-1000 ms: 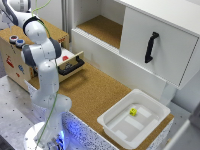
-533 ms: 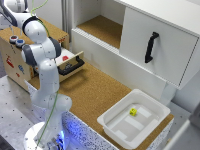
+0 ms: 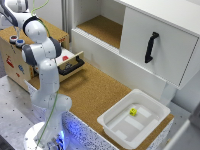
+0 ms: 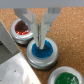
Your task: Turn on the blue led light
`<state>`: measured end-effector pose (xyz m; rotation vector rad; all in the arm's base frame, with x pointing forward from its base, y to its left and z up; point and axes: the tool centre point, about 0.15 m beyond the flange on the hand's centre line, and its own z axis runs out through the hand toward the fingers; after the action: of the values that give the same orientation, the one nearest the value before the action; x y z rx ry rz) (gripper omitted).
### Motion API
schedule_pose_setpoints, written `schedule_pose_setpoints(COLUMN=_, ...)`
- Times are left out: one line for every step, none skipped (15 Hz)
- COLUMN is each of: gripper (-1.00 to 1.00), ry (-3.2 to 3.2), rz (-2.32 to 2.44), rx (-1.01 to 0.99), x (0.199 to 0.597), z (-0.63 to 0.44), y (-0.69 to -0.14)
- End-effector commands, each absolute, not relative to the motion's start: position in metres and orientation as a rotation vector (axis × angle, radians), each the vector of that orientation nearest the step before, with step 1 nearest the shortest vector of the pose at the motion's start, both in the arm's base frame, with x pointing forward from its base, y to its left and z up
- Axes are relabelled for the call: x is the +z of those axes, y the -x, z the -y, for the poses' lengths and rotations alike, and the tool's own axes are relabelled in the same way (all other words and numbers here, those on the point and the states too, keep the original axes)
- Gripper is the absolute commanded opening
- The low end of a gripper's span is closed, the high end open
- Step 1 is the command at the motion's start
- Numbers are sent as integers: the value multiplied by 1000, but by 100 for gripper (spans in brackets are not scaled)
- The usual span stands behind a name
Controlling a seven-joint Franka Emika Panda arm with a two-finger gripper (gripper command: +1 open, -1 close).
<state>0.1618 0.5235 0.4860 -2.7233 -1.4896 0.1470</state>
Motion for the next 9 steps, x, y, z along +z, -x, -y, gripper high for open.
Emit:
schedule_pose_setpoints(gripper=-100, ry=2706, rz=1417, rx=260, x=451, z=-523, y=-175)
schedule_pose_setpoints(gripper=-100, ry=2706, rz=1421, rx=264, x=446, z=-523, y=-174)
schedule_pose_setpoints(gripper=-100, ry=2704, rz=1423, rx=274, x=442, z=-523, y=-174)
schedule_pose_setpoints(gripper=-100, ry=2708, rz=1430, rx=287, x=437, z=-523, y=-171)
schedule_pose_setpoints(gripper=-100, ry=2713, rz=1443, rx=284, x=435, z=-523, y=-167)
schedule_pose_setpoints(gripper=-100, ry=2707, rz=1466, rx=277, x=437, z=-525, y=-162)
schedule_pose_setpoints(gripper=-100, ry=2722, rz=1461, rx=210, x=452, z=-523, y=-162)
schedule_pose_setpoints(gripper=-100, ry=2722, rz=1457, rx=167, x=466, z=-521, y=-163)
schedule_pose_setpoints(gripper=-100, ry=2747, rz=1497, rx=41, x=497, z=-518, y=-164)
